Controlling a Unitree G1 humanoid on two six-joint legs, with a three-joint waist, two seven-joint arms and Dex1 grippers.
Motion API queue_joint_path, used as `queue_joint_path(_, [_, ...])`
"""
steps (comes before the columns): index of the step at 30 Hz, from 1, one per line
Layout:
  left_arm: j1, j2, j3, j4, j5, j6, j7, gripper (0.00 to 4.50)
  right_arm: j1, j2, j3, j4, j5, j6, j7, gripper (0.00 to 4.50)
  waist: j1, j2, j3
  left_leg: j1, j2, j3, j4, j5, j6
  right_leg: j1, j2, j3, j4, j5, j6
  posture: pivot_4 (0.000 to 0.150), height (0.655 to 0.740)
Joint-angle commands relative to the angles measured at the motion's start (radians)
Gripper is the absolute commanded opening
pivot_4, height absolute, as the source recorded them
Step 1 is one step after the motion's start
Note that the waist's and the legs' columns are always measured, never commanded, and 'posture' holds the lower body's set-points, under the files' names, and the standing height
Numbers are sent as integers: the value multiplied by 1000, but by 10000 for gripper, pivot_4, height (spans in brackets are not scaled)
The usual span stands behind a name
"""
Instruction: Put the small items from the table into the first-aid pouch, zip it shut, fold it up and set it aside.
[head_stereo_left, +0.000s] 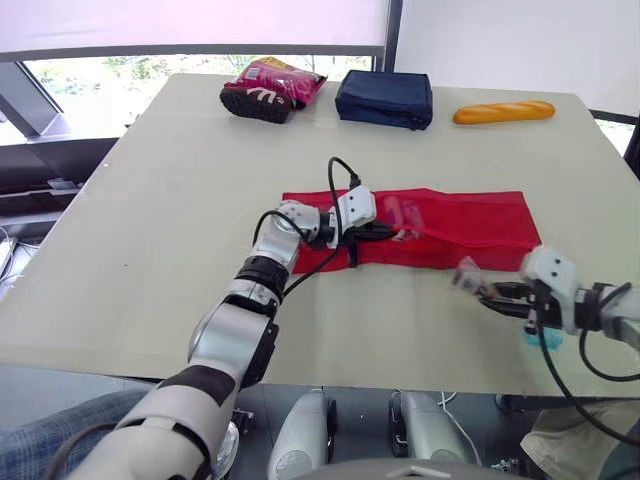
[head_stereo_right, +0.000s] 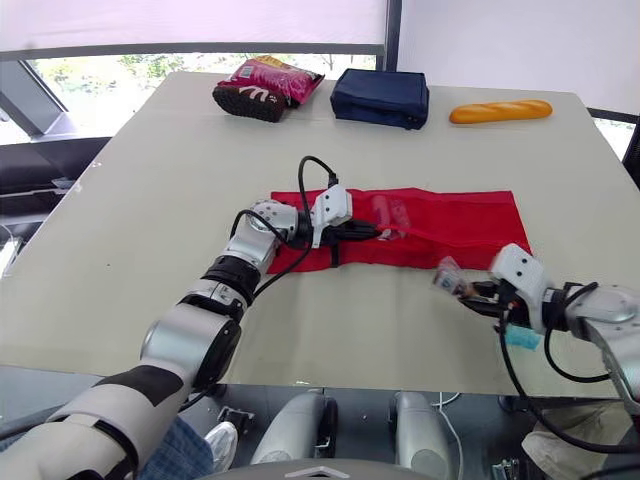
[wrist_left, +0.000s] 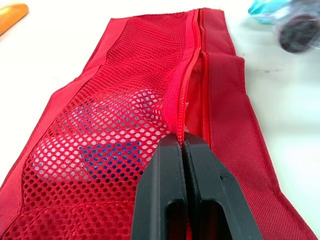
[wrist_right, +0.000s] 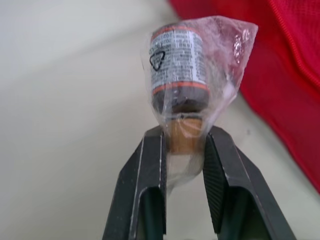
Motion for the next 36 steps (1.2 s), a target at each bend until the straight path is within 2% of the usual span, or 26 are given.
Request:
queue_joint_path(1, [-13,-15,6,-46,-17,-1,3,0,-76,31,40,-74,19,161,-99,4698,0,0,0,0,0,0,0,0,0,0,0,0,0,0,0,1500,7164])
queue_joint_path(9, [7,-33,-5,-82,-20,7,-20,0,-238,118,160,-33,-5,330,-231,4698,1,0,0,-1,0,0,0,0,0,0,0,0,0,0,0,1500,7164])
queue_joint_path(12, [20,-36,-10,-103,-19,12,-27,0,-292,207,127,0,2,418,-313,4698,-1,0,0,-1,0,0,0,0,0,0,0,0,0,0,0,1500,7164])
queue_joint_path(19, [45,-34,-22,-139,-21,28,-34,0,-373,448,-60,41,9,623,-504,4698,-3,0,0,-1,0,0,0,0,0,-1,0,0,1,0,0,1500,7164])
queue_joint_path(27, [50,-31,-24,-144,-20,33,-32,0,-400,614,-212,-37,25,773,-601,4698,-7,1,0,-1,0,-1,0,0,0,-1,0,0,1,0,0,1500,7164])
queue_joint_path(32, [54,-36,-28,-143,-17,31,-31,0,-421,770,-305,-50,-18,804,-709,4698,-8,1,-1,-1,0,-1,0,0,0,-2,0,0,2,0,0,1500,7164])
queue_joint_path(36, [57,-45,-34,-149,-18,32,-35,0,-438,866,-285,-35,-41,776,-772,4698,-9,2,-1,-1,0,-1,0,0,0,-2,0,0,3,0,0,1500,7164])
